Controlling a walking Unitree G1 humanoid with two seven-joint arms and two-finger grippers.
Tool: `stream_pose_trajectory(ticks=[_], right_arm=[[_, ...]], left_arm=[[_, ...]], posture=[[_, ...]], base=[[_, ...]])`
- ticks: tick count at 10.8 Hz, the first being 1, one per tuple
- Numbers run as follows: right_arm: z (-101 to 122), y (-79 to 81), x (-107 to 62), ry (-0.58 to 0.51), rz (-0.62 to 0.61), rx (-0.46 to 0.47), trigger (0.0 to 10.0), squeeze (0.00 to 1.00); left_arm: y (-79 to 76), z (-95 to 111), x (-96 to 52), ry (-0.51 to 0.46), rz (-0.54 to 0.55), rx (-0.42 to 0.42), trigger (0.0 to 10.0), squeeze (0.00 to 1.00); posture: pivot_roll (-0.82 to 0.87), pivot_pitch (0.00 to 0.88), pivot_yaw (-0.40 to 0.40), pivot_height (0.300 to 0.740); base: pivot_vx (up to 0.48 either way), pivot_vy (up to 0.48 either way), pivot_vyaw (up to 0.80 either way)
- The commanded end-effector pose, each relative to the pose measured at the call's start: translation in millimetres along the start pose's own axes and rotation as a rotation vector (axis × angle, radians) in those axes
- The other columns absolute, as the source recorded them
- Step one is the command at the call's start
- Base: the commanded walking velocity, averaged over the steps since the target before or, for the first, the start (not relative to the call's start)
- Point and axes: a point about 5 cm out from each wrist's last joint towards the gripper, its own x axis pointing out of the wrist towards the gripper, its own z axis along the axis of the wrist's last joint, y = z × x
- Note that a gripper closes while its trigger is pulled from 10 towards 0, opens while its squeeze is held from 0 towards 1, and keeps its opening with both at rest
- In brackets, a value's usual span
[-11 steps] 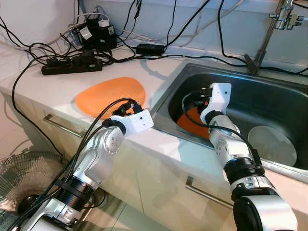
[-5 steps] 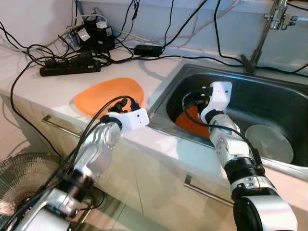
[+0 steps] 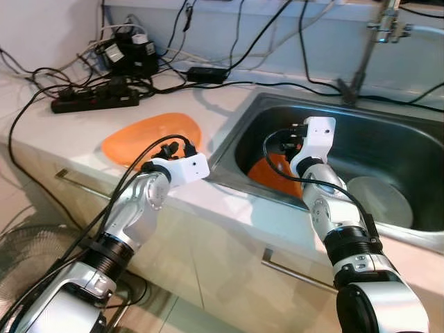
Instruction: Kitchen organization
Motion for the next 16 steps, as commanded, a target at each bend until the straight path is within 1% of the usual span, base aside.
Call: stream_pose_trajectory(ticks=[1,8,9,12,16], right_arm=[[1,-0.3,-1.0,0.001,-0.002,0.010,10.0,0.00],[0,-0.8,-1.1,0.008,-0.004,0.031,10.0,0.00],[0,-1.0,-1.1,0.009,-0.004,0.032,10.0,0.00],[0,-1.1,-0.9,0.010,-0.005,0.036,10.0,0.00],[0,-1.6,-0.4,0.014,-0.007,0.044,10.0,0.00]], left_arm=[[-12.6,-5,0.9,0.019,-0.055,0.009,0.0,0.00],[-14.6,-8,0.7,0.022,-0.065,0.012,0.0,0.00],[-14.5,-8,0.7,0.025,-0.064,0.012,10.0,0.00],[-8.5,-10,1.2,0.028,-0.026,0.011,10.0,0.00],[-2.9,-16,3.5,0.047,-0.019,0.019,10.0,0.00]], posture=[[0.13,0.000,0.070,0.740],[0.14,0.000,0.066,0.740],[0.14,0.000,0.065,0.740],[0.14,0.000,0.065,0.740],[0.14,0.000,0.065,0.740]], base=[[0.000,0.000,0.00],[0.000,0.000,0.00],[0.000,0.000,0.00],[0.000,0.000,0.00],[0.000,0.000,0.00]])
